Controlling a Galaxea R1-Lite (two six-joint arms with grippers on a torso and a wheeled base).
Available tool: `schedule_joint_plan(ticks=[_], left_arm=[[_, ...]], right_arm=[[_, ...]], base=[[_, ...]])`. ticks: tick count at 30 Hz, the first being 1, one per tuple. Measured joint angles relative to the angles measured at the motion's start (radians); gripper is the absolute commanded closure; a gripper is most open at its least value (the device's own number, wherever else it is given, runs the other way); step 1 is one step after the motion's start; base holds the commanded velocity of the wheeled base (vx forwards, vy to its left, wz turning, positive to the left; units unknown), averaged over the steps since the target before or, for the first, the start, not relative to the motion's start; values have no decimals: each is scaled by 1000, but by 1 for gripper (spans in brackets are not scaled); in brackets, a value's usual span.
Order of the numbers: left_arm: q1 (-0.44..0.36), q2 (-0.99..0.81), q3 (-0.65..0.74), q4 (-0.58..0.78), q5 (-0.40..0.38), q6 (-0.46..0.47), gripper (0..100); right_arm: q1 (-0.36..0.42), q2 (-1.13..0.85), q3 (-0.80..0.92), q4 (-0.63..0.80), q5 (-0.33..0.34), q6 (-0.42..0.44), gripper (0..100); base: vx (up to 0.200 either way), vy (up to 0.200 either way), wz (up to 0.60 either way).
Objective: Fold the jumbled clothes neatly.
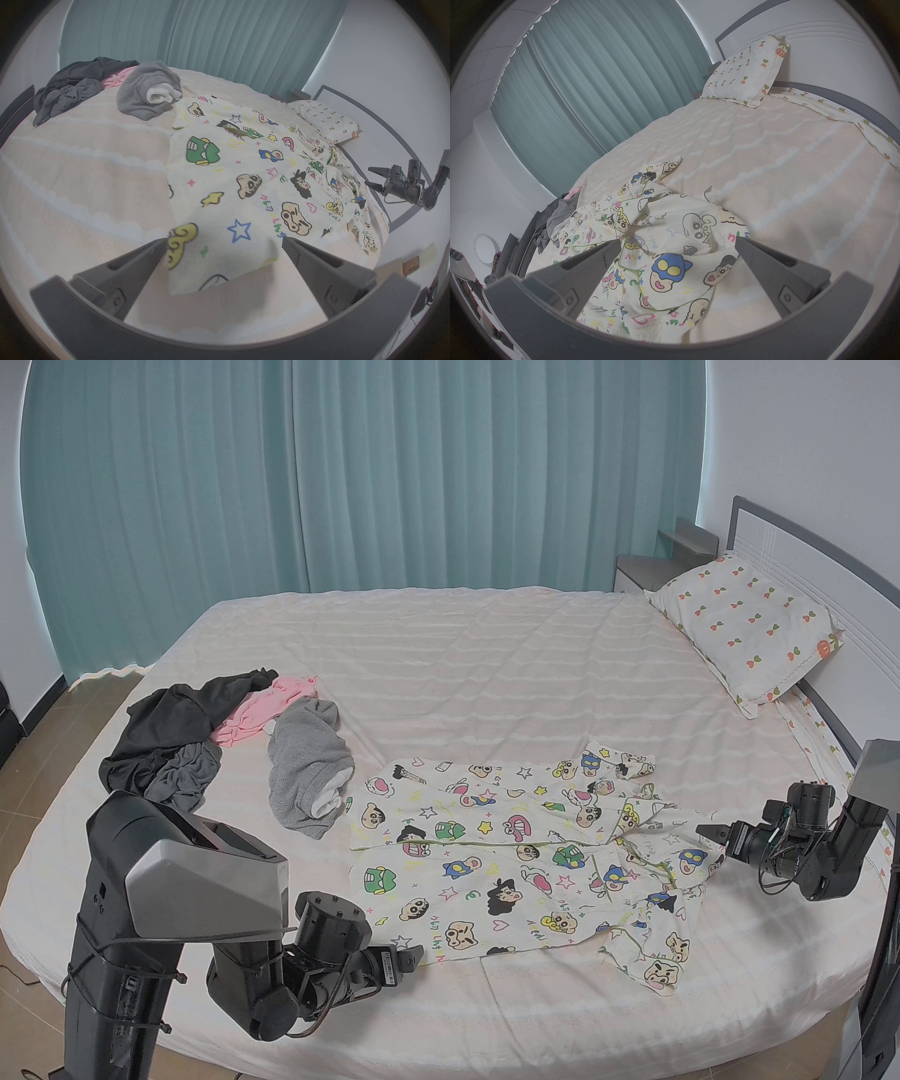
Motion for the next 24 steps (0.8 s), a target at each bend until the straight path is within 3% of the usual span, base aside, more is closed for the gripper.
schedule_joint_plan(ticks=[8,13,24], left_arm=[[-10,6,-23,29,4,1,100],[-10,7,-19,25,28,-1,100],[9,6,-21,0,87,-104,100]], right_arm=[[1,-19,26,-1,7,-2,0],[-1,-61,109,4,66,-16,0],[10,-118,341,11,103,-202,0]], base=[[0,0,0],[0,0,0],[0,0,0]])
